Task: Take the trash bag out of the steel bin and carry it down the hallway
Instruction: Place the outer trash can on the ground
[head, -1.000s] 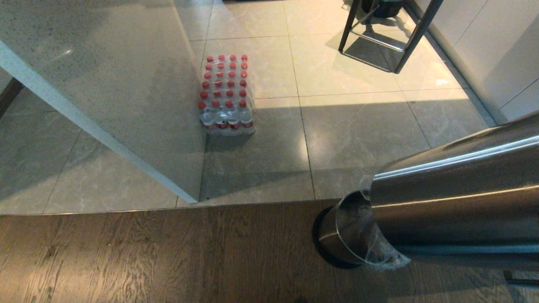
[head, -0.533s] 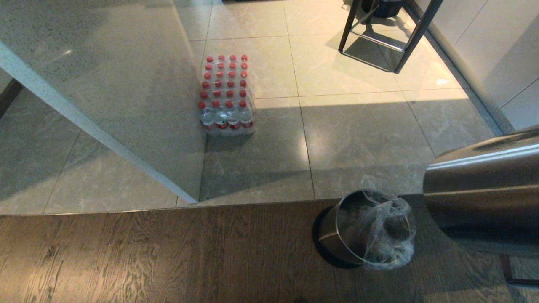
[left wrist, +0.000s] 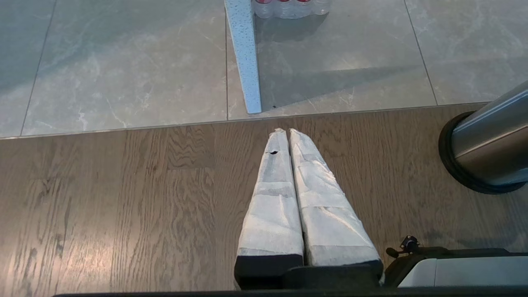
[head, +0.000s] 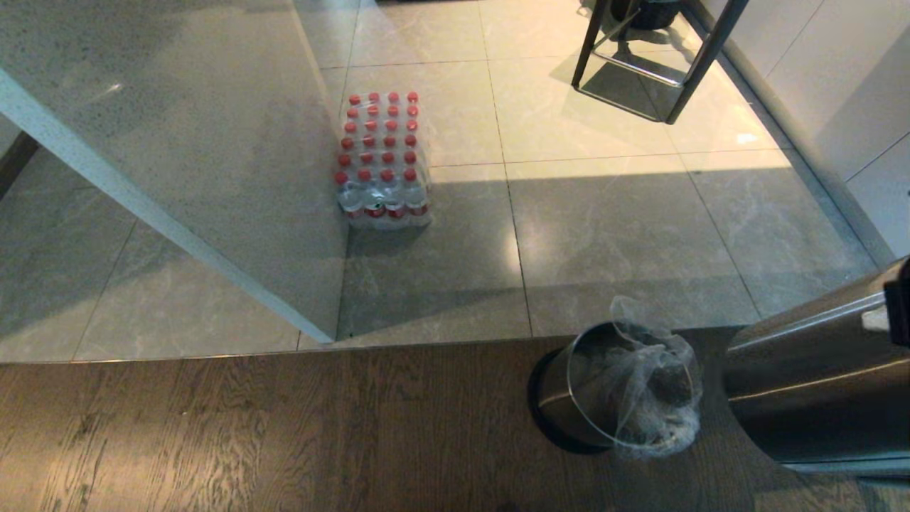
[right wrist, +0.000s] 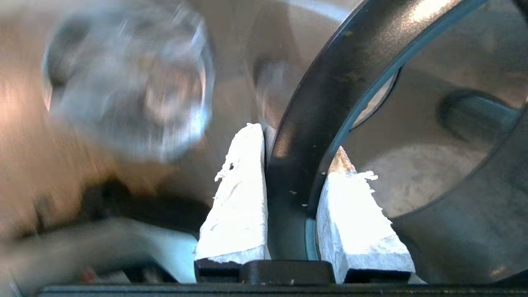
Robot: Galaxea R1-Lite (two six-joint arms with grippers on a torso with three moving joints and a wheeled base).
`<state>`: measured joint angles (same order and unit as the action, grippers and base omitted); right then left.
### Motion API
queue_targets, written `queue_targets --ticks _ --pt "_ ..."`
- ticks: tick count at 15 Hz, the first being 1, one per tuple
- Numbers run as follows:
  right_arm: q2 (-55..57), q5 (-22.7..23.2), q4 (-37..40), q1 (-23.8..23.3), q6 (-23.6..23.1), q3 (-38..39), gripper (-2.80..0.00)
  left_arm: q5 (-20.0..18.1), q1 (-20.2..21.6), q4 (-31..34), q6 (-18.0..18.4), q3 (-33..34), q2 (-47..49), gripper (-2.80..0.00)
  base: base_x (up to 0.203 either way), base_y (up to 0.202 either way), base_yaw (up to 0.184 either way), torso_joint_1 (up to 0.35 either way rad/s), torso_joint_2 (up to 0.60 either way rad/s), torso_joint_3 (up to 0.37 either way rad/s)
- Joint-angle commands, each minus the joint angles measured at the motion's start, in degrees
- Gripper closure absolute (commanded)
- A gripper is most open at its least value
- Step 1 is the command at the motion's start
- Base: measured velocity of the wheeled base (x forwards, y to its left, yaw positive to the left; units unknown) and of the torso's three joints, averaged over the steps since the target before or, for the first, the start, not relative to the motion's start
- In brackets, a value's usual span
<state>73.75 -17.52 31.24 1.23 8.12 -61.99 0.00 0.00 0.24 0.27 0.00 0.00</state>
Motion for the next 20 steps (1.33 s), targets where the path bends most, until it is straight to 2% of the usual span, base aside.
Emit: queue_targets --ticks 1,4,6,8,12,16,18,20 --pt "12.55 -0.26 -8.21 -3.11 4.28 2.45 0.00 0.00 0.00 0.02 0.00 0.00 0.00 0.00 0.000 0.000 0.000 0.000 0.00 0.000" --pt "24.69 0.18 -16.80 -7.08 6.93 2.80 0.00 0.00 0.00 0.02 0.00 0.00 0.00 0.00 0.000 0.000 0.000 0.000 0.00 0.000" --pt "32.46 1.44 -25.91 -10.08 7.39 2.43 0.00 0.00 0.00 0.02 0.00 0.00 0.00 0.00 0.000 0.000 0.000 0.000 0.00 0.000" --pt "38.94 3.29 -31.83 -13.02 7.34 0.45 0.00 0.00 0.00 0.02 0.00 0.00 0.00 0.00 0.000 0.000 0.000 0.000 0.00 0.000" --pt "48.91 5.14 -34.42 -17.23 7.40 -7.54 0.00 0.00 0.00 0.02 0.00 0.00 0.00 0.00 0.000 0.000 0.000 0.000 0.00 0.000" --pt "53.13 8.03 -37.48 -19.47 7.18 -9.13 0.00 0.00 0.00 0.02 0.00 0.00 0.00 0.00 0.000 0.000 0.000 0.000 0.00 0.000" --pt "53.49 10.43 -37.99 -20.19 5.04 -9.49 0.00 0.00 0.00 0.02 0.00 0.00 0.00 0.00 0.000 0.000 0.000 0.000 0.00 0.000" --pt "53.38 10.06 -39.01 -20.60 2.44 -9.47 0.00 0.00 0.00 0.02 0.00 0.00 0.00 0.00 0.000 0.000 0.000 0.000 0.00 0.000"
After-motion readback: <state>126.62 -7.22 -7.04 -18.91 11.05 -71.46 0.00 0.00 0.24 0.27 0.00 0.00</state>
